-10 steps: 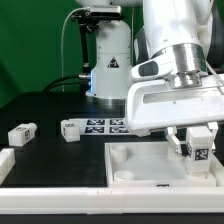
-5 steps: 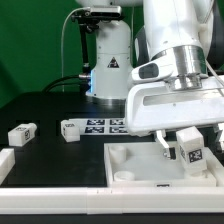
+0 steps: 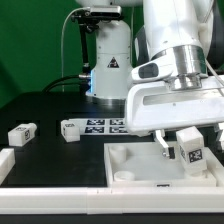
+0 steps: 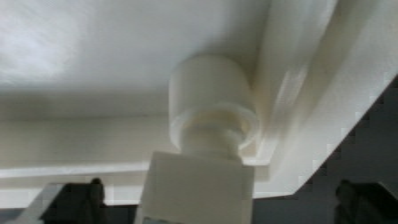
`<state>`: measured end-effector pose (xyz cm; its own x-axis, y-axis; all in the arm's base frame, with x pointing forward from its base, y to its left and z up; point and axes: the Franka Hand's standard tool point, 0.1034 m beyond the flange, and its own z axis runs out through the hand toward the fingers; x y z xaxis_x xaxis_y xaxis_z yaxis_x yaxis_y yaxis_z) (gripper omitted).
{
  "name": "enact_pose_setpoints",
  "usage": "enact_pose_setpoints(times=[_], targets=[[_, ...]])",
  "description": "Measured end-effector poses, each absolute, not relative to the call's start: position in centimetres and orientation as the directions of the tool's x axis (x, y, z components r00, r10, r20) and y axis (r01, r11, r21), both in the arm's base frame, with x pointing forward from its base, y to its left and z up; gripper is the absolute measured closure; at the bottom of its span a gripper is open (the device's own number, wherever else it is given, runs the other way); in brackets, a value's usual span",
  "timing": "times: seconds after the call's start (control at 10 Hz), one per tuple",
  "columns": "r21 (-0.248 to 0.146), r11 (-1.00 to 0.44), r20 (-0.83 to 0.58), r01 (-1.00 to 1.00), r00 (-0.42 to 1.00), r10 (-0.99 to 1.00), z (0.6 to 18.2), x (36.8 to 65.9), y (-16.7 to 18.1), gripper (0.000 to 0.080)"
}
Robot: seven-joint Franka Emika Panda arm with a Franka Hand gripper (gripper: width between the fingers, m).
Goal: Assemble one leg
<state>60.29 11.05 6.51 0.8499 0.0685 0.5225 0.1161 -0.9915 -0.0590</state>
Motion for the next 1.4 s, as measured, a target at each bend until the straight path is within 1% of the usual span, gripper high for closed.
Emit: enact_pose_setpoints(times=[0.2,0.3,0.6,0.7,0.8,0.9,1.0,1.1,1.2,1.3,1.4], targets=[[-0.059,-0.991,0.518,0.119,0.852,0.072,8.5,60.7,11.0,0.0150],[-0.059,-0.991,0.510,0.121,0.857,0.074,8.8,60.8,11.0,0.0150],[-0.063,-0.990,0.456,0.126,0.886,0.084,8.1,60.4,11.0,0.0150],[-0.073,-0.988,0.332,0.138,0.937,0.106,7.6,60.6,10.7,0.0150],[-0.083,-0.987,0.270,0.135,0.957,0.108,7.9,61.5,10.7,0.0150],[-0.099,-0.986,0.160,0.136,0.980,0.119,7.8,61.2,10.7,0.0150],[-0.107,-0.985,0.104,0.134,0.987,0.123,7.8,61.5,10.7,0.0150],[-0.122,-0.984,-0.019,0.131,0.991,0.135,7.5,60.8,10.6,0.0150],[-0.135,-0.982,-0.105,0.129,0.984,0.144,7.7,61.1,10.7,0.0150],[-0.135,-0.982,-0.090,0.130,0.986,0.143,7.6,61.8,10.8,0.0150],[-0.134,-0.982,-0.085,0.130,0.986,0.142,7.5,61.7,10.7,0.0150]])
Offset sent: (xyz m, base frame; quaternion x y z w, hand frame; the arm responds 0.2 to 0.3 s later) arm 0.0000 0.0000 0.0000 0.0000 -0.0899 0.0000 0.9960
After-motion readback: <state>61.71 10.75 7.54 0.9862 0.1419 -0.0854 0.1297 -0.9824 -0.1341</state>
